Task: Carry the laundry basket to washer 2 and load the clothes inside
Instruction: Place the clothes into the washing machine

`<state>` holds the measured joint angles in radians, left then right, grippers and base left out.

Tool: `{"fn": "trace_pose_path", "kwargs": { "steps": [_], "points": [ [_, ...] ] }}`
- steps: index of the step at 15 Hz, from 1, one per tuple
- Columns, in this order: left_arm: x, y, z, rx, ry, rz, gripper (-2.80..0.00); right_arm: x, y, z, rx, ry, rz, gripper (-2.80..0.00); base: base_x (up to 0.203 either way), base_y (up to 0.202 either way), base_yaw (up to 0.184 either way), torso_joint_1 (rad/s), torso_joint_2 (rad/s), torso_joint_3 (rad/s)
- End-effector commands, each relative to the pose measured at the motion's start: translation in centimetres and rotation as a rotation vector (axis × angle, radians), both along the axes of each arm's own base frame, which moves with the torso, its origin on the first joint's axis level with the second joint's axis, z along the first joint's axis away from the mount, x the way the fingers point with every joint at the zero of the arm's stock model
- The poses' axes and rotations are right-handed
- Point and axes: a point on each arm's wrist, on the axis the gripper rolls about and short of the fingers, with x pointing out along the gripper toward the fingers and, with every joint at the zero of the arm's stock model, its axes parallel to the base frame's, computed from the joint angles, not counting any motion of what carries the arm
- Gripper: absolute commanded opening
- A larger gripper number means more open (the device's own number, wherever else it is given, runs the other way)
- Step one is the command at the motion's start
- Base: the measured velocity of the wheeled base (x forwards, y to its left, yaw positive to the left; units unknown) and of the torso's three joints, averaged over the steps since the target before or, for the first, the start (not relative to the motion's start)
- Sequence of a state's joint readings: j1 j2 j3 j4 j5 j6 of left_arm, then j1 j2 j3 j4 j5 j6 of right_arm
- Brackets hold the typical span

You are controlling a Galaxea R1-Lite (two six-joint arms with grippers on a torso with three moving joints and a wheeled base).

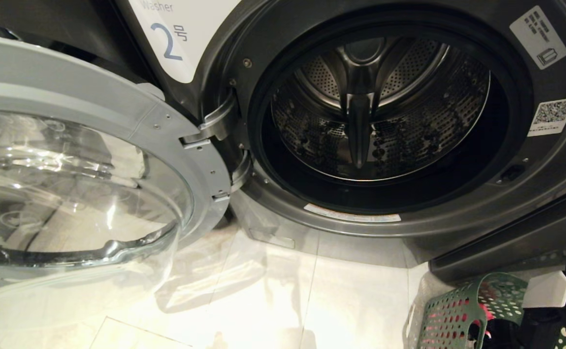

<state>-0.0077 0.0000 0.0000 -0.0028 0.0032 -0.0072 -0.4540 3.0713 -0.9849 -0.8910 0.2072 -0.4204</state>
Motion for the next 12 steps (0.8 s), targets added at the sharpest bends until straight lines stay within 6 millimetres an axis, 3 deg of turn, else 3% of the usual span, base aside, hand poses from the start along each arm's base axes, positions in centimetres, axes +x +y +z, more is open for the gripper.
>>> {"fn": "trace_pose_path", "kwargs": {
  "steps": [1,4,6,10,12],
  "points": [
    [0.0,0.0,0.0,0.000,0.003,0.000,-2.80,0.3,0.1,0.0,-0.002,-0.006,0.010,-2.80,0.000,0.000,0.000,0.000,0.00,0.000],
    [0.0,0.0,0.0,0.000,0.003,0.000,-2.80,0.2,0.0,0.3,0.010,0.016,0.003,-2.80,0.000,0.000,0.000,0.000,0.00,0.000],
    [0.0,0.0,0.0,0.000,0.003,0.001,-2.80,0.3,-0.2,1.6,0.015,0.022,-0.007,-2.80,0.000,0.000,0.000,0.000,0.00,0.000],
    [0.0,0.0,0.0,0.000,0.003,0.000,-2.80,-1.0,-0.8,7.4,0.038,0.061,-0.044,-2.80,0.000,0.000,0.000,0.000,0.00,0.000],
    [0.0,0.0,0.0,0.000,0.003,0.000,-2.80,-3.0,-0.7,11.0,0.055,0.090,-0.068,-2.80,0.000,0.000,0.000,0.000,0.00,0.000]
  ]
}}
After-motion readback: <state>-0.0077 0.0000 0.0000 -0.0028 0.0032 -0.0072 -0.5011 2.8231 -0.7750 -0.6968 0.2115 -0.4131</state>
